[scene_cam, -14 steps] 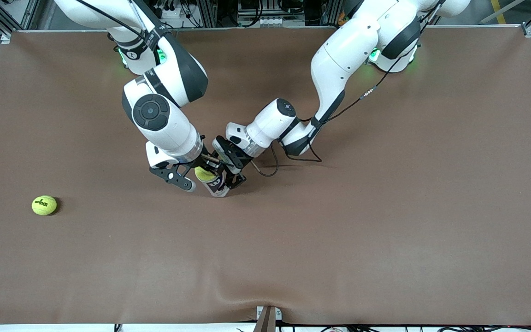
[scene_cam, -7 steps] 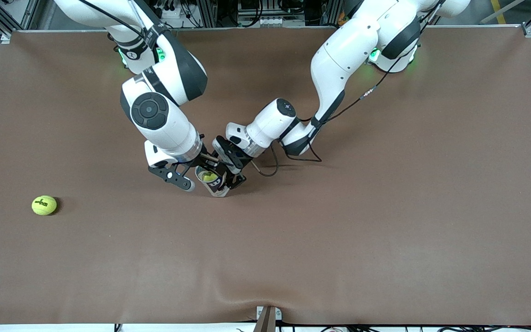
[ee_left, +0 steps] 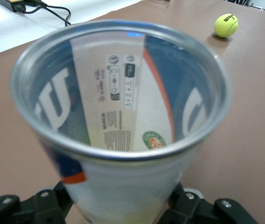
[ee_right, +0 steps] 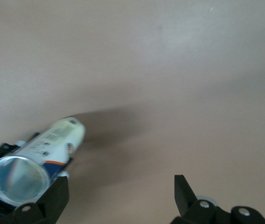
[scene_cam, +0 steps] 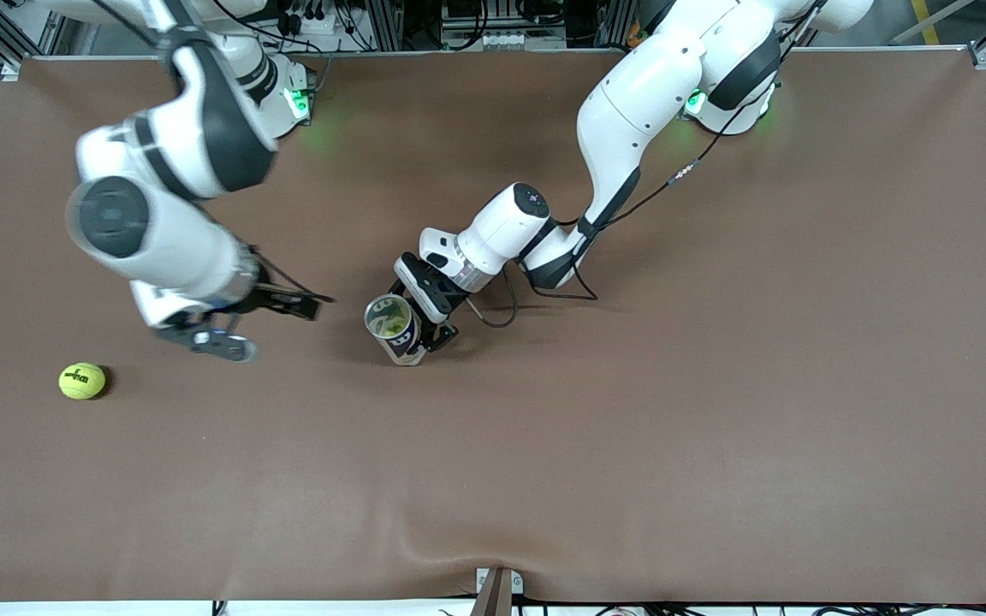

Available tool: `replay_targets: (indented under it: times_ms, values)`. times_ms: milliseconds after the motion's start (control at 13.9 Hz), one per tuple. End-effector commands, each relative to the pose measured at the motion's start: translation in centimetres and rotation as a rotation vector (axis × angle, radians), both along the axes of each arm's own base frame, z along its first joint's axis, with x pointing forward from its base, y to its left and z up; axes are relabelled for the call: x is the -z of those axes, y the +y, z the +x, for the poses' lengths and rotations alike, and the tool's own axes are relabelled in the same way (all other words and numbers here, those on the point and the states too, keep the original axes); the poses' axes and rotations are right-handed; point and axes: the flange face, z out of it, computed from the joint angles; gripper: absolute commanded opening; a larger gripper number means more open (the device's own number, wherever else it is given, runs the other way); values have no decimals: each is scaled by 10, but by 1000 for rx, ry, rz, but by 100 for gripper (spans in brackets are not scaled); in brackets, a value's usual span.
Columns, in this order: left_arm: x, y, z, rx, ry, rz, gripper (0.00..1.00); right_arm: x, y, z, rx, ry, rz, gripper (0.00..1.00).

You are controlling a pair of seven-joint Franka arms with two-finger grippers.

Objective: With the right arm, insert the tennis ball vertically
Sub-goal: 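Move the right gripper to the Wilson 3 ball and grasp it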

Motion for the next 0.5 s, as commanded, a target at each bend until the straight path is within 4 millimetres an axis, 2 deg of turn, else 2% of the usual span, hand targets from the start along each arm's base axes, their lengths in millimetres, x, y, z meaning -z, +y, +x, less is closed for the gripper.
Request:
replay_targets:
  times_ms: [0,216,433]
  values:
    - [17,2,-5,-12,47,30,79,-3,-67,4,-100,16,5,100]
    - [17,2,-5,-11,46,30,76,-2,-147,10,-216,14,27,100]
    - [18,2,-5,-12,49,31,70,18,-231,10,-331,0,27,100]
